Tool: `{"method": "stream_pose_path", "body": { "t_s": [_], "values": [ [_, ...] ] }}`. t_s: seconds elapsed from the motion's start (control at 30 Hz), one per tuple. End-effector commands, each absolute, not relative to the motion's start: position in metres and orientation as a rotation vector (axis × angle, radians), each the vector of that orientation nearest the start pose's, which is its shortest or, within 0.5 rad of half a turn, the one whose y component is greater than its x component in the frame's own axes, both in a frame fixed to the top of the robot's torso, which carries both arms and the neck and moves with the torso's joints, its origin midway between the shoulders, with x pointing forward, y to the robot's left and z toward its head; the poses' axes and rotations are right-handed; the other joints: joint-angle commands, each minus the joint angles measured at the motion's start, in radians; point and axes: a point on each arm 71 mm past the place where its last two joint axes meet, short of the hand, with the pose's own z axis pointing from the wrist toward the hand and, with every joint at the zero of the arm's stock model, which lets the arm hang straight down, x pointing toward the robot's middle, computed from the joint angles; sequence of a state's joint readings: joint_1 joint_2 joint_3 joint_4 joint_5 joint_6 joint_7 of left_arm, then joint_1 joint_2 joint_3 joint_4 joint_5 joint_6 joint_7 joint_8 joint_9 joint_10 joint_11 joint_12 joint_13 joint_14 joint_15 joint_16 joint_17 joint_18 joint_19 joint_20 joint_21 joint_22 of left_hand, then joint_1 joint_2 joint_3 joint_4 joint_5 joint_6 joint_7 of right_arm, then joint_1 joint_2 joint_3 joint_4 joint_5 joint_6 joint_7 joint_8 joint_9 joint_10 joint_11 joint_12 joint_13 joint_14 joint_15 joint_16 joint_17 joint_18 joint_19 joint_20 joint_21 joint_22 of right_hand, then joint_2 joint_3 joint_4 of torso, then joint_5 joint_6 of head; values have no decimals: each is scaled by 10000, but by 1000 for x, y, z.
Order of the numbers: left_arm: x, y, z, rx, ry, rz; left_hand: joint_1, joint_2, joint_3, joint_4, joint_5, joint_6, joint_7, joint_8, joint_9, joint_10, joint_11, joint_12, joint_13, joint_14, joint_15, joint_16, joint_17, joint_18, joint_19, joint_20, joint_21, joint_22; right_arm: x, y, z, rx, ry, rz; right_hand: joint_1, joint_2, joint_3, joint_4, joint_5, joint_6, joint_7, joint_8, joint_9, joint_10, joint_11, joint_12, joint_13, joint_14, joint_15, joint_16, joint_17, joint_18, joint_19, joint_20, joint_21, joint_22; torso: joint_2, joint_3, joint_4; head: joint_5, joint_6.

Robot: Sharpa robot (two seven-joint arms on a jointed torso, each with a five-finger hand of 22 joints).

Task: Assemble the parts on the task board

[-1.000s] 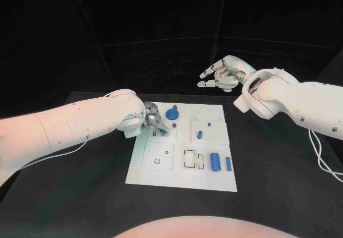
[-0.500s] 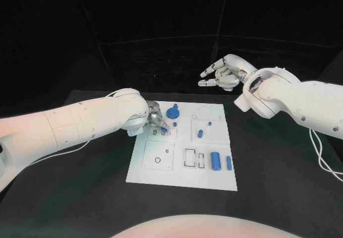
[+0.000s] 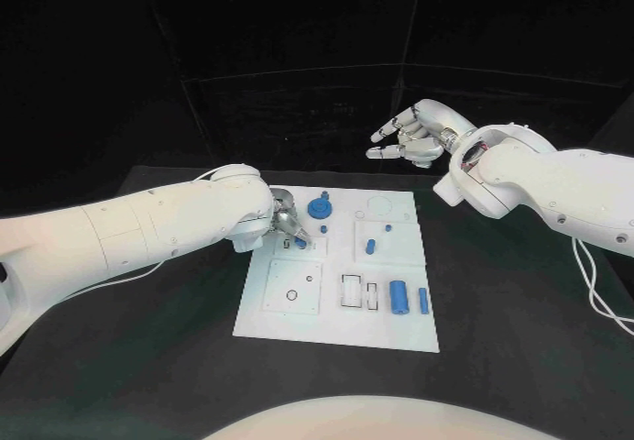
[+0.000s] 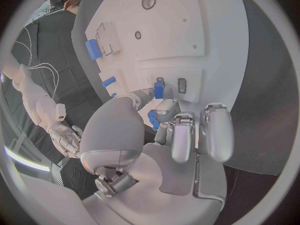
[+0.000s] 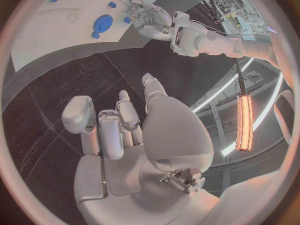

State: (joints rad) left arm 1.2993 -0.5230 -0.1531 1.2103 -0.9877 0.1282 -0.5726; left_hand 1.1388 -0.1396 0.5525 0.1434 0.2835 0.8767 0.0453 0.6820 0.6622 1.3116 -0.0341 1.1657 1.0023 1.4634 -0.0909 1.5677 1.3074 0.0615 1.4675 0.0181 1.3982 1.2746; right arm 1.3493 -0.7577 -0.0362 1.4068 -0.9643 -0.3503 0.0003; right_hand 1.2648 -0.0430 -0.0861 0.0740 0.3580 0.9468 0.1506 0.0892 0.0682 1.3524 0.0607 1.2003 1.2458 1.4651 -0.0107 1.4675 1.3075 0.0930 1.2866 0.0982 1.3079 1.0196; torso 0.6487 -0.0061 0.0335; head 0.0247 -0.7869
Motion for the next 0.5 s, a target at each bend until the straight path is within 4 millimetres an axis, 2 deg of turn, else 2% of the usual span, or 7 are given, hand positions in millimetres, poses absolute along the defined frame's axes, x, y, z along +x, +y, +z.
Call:
{"method": "stream_pose_path", "body": {
  "t_s": [0.03, 0.5],
  "values": [
    [527, 150, -234, -1660, 23777, -2719, -77, -19, 1762, -1827, 60, 44, -57, 45, 21, 93, -6, 53, 18, 1074, -30, 31, 2634, -24, 31, -19, -8, 5, 532, -193, -112, 2133, 15727, 9199, 43, 58, -85, 0, 24, 56, -20, 62, 0, 92, 0, 34, -14, 610, -38, -58, 609, 165, 48, -49, -39, -10, -3, 1, 6, 13, -11],
    [527, 153, -236, -1453, 23796, -2524, -173, -50, 1627, -1830, 43, 115, -106, 91, 59, 159, -38, 109, 70, 1074, -50, 31, 2634, -25, 34, -32, -9, 12, 532, -193, -112, 2120, 15749, 9208, 49, 73, -105, 12, 51, 58, -22, 67, 0, 94, -1, 42, -13, 613, -38, -54, 619, 165, 51, -50, -40, -7, 3, -2, 3, 27, -40]
  ]
}}
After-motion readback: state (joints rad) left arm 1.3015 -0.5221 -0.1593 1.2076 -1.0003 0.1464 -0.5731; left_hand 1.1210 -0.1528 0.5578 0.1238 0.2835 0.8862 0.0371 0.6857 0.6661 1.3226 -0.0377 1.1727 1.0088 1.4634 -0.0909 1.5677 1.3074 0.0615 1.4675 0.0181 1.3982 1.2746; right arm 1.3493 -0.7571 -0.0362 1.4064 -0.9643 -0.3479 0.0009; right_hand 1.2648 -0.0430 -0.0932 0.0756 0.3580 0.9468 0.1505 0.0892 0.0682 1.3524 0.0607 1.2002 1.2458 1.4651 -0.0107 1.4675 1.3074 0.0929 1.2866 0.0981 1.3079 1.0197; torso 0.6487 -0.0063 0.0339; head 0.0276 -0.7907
